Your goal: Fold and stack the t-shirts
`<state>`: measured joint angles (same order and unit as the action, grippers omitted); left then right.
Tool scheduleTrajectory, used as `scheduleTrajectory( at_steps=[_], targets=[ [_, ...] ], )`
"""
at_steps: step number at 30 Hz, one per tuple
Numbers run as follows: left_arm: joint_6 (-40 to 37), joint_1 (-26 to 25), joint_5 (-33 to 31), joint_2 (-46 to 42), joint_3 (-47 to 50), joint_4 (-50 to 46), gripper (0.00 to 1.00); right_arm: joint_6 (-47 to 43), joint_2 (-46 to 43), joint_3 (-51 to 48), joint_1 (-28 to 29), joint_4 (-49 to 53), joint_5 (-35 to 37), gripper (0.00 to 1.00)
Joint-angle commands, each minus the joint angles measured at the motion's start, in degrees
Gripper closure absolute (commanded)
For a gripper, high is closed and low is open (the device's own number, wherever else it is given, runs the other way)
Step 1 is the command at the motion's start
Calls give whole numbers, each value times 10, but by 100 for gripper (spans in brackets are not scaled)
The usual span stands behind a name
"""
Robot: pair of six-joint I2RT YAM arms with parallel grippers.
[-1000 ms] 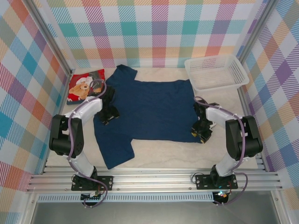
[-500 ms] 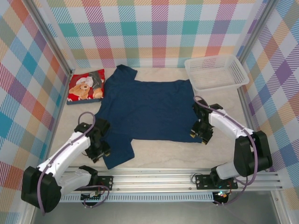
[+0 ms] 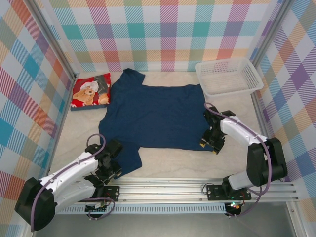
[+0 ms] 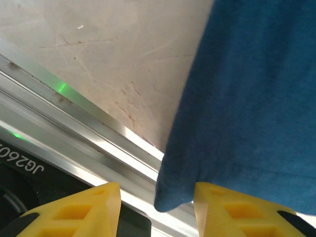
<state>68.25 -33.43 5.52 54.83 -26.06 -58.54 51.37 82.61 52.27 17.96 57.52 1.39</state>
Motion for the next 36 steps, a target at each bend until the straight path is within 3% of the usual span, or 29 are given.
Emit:
scheduleTrajectory(
  at_steps=[1, 6, 9, 12, 13, 19, 26, 31, 36],
  targets=[
    [52, -12, 10, -10, 20, 24, 57, -13, -7, 5, -3, 10, -8, 47],
    [69, -13, -7, -25, 55, 68, 65, -17, -3, 4, -6, 2, -10, 48],
    [76, -13, -33, -15, 55, 93, 78, -16, -6, -2, -7, 0, -11, 47],
    [74, -13, -68, -16, 33, 97, 98, -14, -18, -13, -11, -5, -5, 47],
    [74, -13, -80, -17, 19, 88, 100, -16, -23, -14, -14, -6, 1, 46],
    [39, -13, -135, -19, -90, -7, 100, -25, -54, -20, -37, -13, 36, 39],
    [20, -13, -142, -13, -153, -43, 100, 17, -46, -77, -77, -42, -2, 52],
    [12, -14, -140, -6, -169, -43, 100, 30, -41, -115, -120, -120, -45, 53],
    [-1, -14, -137, 1, -174, -46, 100, 38, -52, -103, -122, -143, -62, 54]
  ],
)
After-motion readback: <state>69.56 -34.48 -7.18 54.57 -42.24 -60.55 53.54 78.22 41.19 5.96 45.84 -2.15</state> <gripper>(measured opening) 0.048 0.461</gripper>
